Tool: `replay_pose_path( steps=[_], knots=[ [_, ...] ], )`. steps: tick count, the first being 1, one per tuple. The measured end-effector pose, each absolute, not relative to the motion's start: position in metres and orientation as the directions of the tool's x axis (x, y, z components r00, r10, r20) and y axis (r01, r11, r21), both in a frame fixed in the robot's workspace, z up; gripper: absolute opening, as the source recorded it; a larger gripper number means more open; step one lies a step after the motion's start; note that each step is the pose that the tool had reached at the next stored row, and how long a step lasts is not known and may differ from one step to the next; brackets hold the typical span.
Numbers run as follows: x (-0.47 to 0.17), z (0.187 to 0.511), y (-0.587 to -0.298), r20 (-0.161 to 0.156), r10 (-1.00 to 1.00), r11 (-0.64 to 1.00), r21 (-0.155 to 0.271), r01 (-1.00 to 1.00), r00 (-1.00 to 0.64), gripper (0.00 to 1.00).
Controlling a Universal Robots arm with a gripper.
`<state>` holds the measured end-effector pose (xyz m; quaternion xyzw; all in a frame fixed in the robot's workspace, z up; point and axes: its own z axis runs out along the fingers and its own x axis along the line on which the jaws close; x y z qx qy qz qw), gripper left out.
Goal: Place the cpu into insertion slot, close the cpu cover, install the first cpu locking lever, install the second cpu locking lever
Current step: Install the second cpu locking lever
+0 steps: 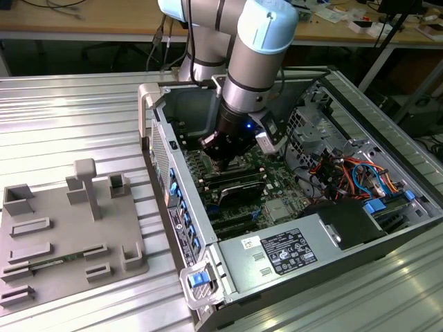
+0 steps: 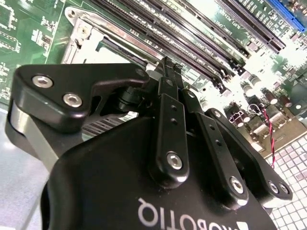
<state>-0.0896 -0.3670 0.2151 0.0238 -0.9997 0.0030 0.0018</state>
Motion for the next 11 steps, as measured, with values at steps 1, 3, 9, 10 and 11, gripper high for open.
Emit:
replay_pose_path(
  steps=[1,3,9,10,11],
  knots=[
    [-0.0902,0.2147,-0.367,0.004,-0.048,0.999,-0.005,-0.048,-0.999,0.11],
    [-0.091,0.2141,-0.3671,0.004,-0.048,0.999,-0.004,-0.048,-0.999,0.11],
    [-0.093,0.2126,-0.367,0.004,-0.048,0.999,-0.002,-0.048,-0.999,0.11],
    [-0.0933,0.2125,-0.367,0.004,-0.048,0.999,-0.002,-0.048,-0.999,0.11],
    [-0.0941,0.2123,-0.367,0.004,-0.048,0.999,-0.001,-0.048,-0.999,0.11]
  ],
)
